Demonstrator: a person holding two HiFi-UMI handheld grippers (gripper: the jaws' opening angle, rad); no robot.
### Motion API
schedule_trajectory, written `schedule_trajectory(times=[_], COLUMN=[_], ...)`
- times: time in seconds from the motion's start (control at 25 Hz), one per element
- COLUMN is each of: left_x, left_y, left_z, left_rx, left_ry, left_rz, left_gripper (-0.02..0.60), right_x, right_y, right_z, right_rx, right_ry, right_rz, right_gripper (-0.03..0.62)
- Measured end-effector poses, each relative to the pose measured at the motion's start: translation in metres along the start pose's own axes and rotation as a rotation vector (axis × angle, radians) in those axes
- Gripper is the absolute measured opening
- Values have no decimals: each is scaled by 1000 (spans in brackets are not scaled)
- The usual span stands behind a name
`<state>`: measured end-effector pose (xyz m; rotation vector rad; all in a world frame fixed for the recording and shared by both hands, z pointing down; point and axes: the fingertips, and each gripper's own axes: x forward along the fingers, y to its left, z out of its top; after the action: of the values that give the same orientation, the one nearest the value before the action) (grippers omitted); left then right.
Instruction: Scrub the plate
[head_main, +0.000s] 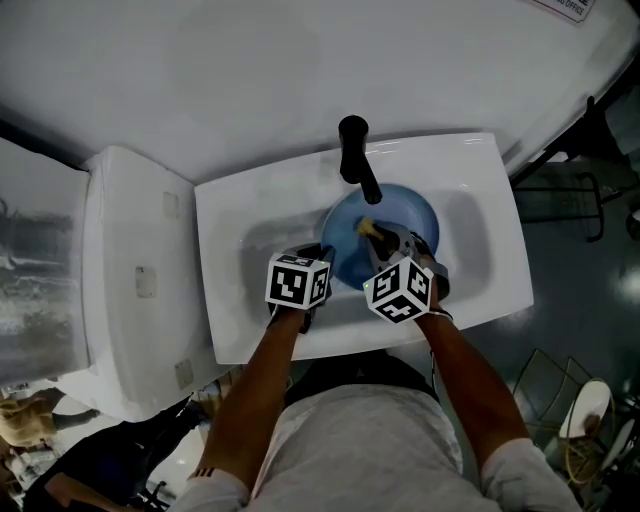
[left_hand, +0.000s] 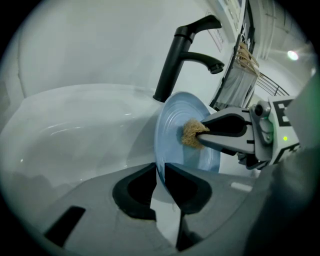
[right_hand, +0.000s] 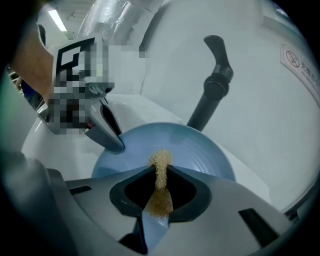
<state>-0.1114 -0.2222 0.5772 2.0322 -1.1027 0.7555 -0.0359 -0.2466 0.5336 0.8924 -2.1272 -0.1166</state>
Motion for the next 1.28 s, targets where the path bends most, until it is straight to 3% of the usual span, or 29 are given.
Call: schedule_trajectory(times=[0.4, 0.64, 0.96, 1.12, 1.28], left_x=[-2, -2, -2, -2, -3], left_y=[-1, -1, 0, -1, -1], left_z=[0, 0, 0, 0, 0], left_rx=[-3, -5, -9, -14, -16], left_ry=[-4, -2, -1, 0, 0], left_rz=[8, 18, 30, 31, 34], left_gripper=[64, 64, 64, 64, 64], right_x=[-27, -33, -17, -5, 2], right_y=[-50, -45, 20, 55, 66], right_z=[-62, -51, 1, 5, -4], right_rx=[-22, -70, -211, -268, -296], right_ry=[112, 87, -14, -13, 20], right_rz=[-82, -73, 93, 198, 239], right_gripper=[63, 63, 63, 63, 63])
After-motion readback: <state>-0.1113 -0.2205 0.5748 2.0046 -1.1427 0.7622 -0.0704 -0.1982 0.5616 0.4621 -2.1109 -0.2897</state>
